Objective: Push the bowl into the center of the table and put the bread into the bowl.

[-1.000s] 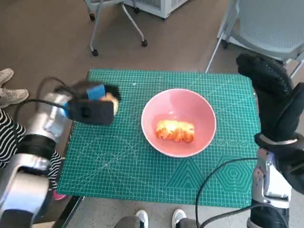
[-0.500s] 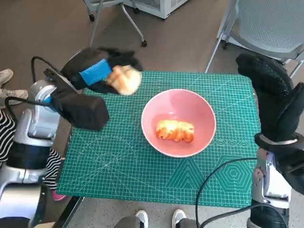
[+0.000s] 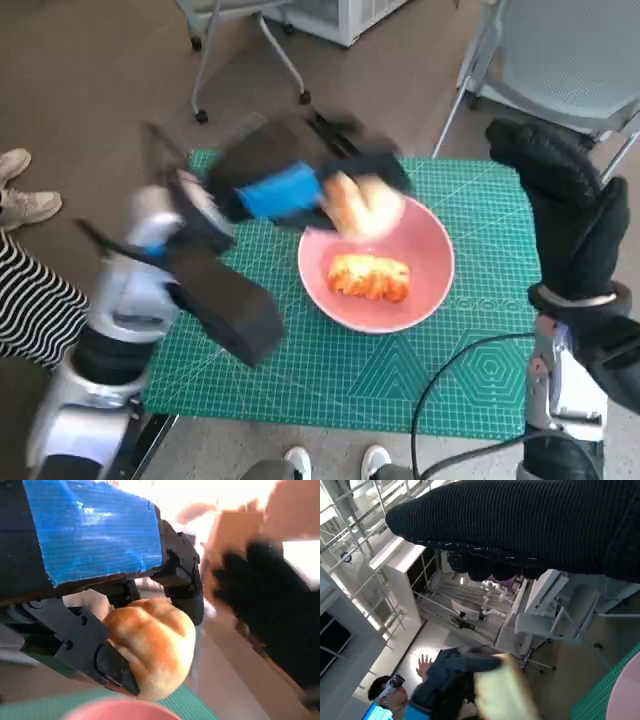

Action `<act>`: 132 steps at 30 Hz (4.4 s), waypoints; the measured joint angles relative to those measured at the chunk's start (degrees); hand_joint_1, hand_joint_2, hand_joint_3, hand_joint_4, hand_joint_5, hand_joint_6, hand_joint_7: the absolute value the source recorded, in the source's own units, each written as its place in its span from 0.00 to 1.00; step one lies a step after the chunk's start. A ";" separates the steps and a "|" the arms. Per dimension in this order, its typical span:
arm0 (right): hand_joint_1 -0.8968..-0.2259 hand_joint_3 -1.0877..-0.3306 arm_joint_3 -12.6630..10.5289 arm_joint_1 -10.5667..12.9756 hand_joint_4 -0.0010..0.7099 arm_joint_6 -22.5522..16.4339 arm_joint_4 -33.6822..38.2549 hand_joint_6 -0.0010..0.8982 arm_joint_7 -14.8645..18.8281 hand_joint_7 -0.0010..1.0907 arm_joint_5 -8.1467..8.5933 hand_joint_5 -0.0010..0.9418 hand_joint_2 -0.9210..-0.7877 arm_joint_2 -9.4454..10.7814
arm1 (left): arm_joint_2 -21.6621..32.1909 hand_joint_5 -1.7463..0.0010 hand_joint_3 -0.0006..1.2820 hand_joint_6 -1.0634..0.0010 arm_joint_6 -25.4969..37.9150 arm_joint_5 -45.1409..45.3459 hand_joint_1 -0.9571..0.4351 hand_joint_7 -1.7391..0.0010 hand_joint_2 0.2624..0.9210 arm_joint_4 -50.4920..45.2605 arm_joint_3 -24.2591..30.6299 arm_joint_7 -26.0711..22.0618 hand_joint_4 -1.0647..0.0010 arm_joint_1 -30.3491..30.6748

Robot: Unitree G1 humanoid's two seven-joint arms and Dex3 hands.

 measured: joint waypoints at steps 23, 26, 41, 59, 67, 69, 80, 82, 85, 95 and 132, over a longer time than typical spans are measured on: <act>0.32 0.46 -0.75 0.39 0.25 0.99 -1.29 0.04 -0.25 0.51 0.34 0.00 0.00 -0.08 | -4.01 1.00 0.02 0.73 0.04 5.18 0.51 0.93 0.85 13.15 -6.50 -5.28 0.86 -0.63; 0.32 0.46 -0.83 0.39 0.25 1.03 -1.31 0.04 -0.31 0.51 0.60 0.00 0.00 -0.07 | -3.78 1.00 0.01 0.75 -0.43 5.08 0.49 0.95 0.84 13.15 -6.37 -5.44 0.89 -0.63; 0.31 0.47 -0.76 0.35 0.25 1.34 -1.30 0.04 -0.51 0.51 1.18 0.00 0.00 0.03 | -2.35 1.00 0.00 0.80 -1.34 -1.41 0.45 0.98 0.83 13.16 -1.61 -8.15 0.97 -0.62; 0.32 0.49 -0.11 -2.04 0.26 3.65 -1.75 0.06 -1.25 0.51 1.21 0.00 0.00 0.08 | -7.02 0.99 0.13 0.80 0.58 -32.96 0.27 0.98 0.99 12.52 18.76 -11.47 0.97 0.92; 0.31 0.51 0.98 -4.67 0.27 4.12 -1.71 0.07 -1.59 0.51 0.96 0.01 0.00 0.12 | -16.03 0.99 0.27 0.81 -0.50 -44.90 0.23 0.97 1.00 10.49 24.22 -9.11 0.97 5.86; 0.31 0.52 1.22 -5.16 0.28 4.16 -1.61 0.07 -1.90 0.52 0.52 0.01 0.00 0.16 | -16.93 0.99 0.28 0.81 -0.88 -46.27 0.23 0.97 1.00 10.68 24.90 -9.46 0.96 6.50; 0.30 0.52 2.38 -7.16 0.28 3.84 -0.18 0.09 -2.84 0.52 -1.41 0.01 0.00 0.78 | -17.85 0.99 0.27 0.84 -4.02 -46.95 0.20 0.96 1.00 9.69 26.24 -9.66 0.94 10.95; 0.30 0.52 2.60 -7.35 0.28 3.45 0.36 0.09 -2.83 0.52 -1.45 0.01 0.00 0.90 | -18.03 0.99 0.27 0.85 -4.87 -46.84 0.20 0.96 1.00 9.69 26.37 -9.51 0.94 11.66; 0.31 0.52 2.83 -7.58 0.28 2.75 0.94 0.08 -2.83 0.52 -1.80 0.01 0.00 0.91 | -18.11 0.99 0.26 0.86 -5.92 -46.49 0.19 0.96 1.00 9.69 26.51 -9.13 0.94 12.41; 0.31 0.51 2.94 -7.82 0.28 0.15 3.10 0.08 -2.81 0.52 -2.71 0.01 0.00 0.90 | -18.06 0.99 0.25 0.85 -10.86 -44.40 0.16 0.95 1.00 10.90 27.37 -7.05 0.93 12.91; 0.29 0.55 1.72 -4.92 0.30 -0.93 2.59 0.10 -4.12 0.51 -3.30 0.01 0.00 1.39 | -18.38 1.00 0.24 1.00 -13.79 -44.04 0.26 0.81 1.00 14.18 24.46 -12.26 0.97 12.91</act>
